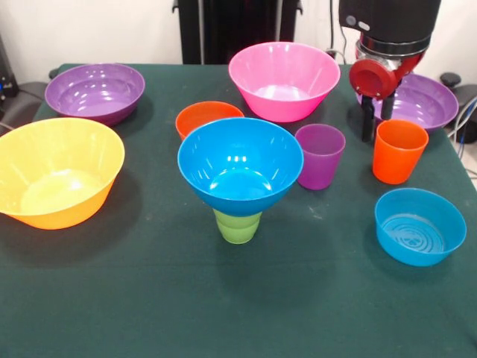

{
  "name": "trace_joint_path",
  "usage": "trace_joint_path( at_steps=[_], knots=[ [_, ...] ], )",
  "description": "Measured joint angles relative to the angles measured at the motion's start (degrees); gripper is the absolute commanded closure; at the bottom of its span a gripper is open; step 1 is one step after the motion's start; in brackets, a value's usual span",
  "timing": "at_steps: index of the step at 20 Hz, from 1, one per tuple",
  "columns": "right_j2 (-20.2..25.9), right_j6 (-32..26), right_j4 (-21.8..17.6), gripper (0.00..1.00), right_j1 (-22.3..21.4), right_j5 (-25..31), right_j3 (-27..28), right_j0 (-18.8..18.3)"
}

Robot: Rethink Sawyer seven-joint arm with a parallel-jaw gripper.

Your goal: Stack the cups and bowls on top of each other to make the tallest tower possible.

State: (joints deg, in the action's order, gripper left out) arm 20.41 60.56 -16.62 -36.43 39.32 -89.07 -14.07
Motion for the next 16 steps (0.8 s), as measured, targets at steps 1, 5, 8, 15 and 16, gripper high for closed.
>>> trace_joint_path(
  at_steps=[1, 5, 8, 15, 16],
  knots=[
    [0.0, 0.0, 0.0, 0.00, 0.0, -0.3, -0.2, 0.0],
    [0.0, 0.0, 0.0, 0.00, -0.3, -4.0, -1.6, -0.2],
    [0.0, 0.0, 0.0, 0.00, -0.3, -5.6, -2.0, -0.2],
    [0.0, 0.0, 0.0, 0.00, -0.1, -8.5, -3.0, -0.3],
    [0.0, 0.0, 0.0, 0.00, 0.0, -8.6, -3.0, -0.3]
  ],
)
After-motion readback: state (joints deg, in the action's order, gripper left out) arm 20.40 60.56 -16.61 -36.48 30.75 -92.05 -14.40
